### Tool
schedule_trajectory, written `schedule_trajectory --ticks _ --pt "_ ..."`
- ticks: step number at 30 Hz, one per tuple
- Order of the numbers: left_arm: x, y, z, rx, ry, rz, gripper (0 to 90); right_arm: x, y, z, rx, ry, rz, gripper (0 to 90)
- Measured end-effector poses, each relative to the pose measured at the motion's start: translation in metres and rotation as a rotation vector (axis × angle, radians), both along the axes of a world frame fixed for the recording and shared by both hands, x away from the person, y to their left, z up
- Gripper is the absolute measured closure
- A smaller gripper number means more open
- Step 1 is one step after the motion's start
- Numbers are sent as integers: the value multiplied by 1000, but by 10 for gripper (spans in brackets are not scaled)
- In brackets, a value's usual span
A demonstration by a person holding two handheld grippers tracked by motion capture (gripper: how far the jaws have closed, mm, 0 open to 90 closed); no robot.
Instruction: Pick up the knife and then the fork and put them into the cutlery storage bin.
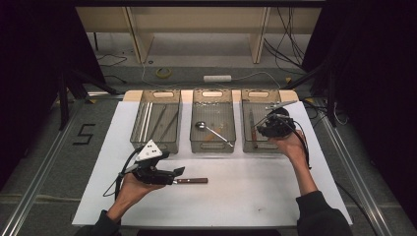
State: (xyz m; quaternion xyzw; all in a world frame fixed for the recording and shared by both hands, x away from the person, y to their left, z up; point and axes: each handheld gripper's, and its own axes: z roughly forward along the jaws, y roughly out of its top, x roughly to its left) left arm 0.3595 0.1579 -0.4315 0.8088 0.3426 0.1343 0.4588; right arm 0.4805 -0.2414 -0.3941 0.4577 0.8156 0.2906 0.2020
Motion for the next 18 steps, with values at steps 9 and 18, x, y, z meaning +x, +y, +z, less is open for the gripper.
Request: schedule_trajectory --ticks 9,18 --pt "0 -5 -1 42 -9 -11 194 -37 8 12 85 -24 136 436" --pt "7 -4 1 98 26 -34 200 -74 18 -3 155 -36 260 394"
